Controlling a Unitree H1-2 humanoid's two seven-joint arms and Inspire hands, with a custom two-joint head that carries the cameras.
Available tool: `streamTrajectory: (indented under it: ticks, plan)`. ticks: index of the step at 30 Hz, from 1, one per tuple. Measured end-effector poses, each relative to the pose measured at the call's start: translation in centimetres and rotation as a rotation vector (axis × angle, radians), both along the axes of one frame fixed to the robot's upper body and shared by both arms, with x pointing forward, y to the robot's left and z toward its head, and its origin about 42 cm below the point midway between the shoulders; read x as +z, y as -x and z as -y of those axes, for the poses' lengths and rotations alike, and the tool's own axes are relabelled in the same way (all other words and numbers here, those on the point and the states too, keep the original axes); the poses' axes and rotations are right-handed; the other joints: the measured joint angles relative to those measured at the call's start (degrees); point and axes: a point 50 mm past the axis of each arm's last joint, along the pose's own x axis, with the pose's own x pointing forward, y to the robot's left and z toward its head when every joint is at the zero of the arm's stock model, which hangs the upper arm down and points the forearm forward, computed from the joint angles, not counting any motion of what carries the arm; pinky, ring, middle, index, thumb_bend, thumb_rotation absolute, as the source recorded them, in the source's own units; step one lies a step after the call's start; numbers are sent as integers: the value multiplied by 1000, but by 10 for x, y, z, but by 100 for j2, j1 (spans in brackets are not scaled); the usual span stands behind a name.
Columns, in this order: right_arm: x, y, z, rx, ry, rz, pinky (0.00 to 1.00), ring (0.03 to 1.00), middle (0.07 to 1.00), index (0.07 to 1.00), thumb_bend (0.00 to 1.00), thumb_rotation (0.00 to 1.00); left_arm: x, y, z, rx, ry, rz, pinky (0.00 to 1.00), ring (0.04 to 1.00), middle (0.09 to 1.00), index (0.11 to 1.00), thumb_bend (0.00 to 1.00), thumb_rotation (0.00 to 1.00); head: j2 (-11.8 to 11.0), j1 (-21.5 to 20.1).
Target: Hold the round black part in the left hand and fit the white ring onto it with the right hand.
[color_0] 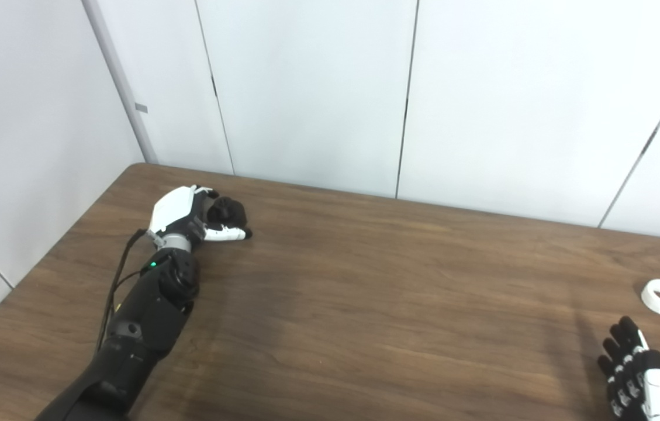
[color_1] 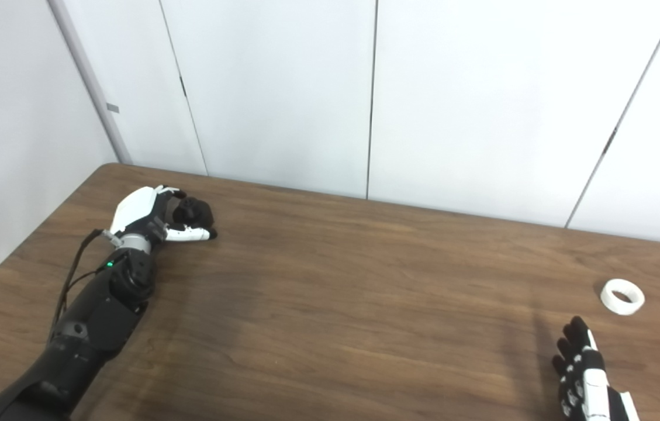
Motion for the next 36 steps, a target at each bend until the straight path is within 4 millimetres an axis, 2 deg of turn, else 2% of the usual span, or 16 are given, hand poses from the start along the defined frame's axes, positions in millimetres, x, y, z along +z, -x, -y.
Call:
streamTrajectory:
  ticks: [11, 27, 31, 36]
  plan:
    - [-1, 1, 1, -2, 1, 1, 1000, 1000, 1000, 1000, 406, 1000, -3, -9, -5, 30, -2, -21, 1000, 984, 938, 813, 940, 343, 26, 9]
    - [-1, 1, 1, -3, 1, 4, 1000, 1000, 1000, 1000, 421, 1000, 1, -10, -2, 19, 7, -4, 1000, 981, 925, 786, 941, 327, 53, -9]
    - [-2, 1, 1, -4, 1, 6, 1000, 1000, 1000, 1000, 417, 1000, 1, -10, -2, 19, 6, -4, 1000, 965, 908, 757, 925, 313, 61, -9]
    - [-2, 1, 2, -5, 2, 6, 1000, 1000, 1000, 1000, 423, 1000, 0, -10, 1, 10, -5, -10, 1000, 943, 870, 652, 889, 297, 79, 0]
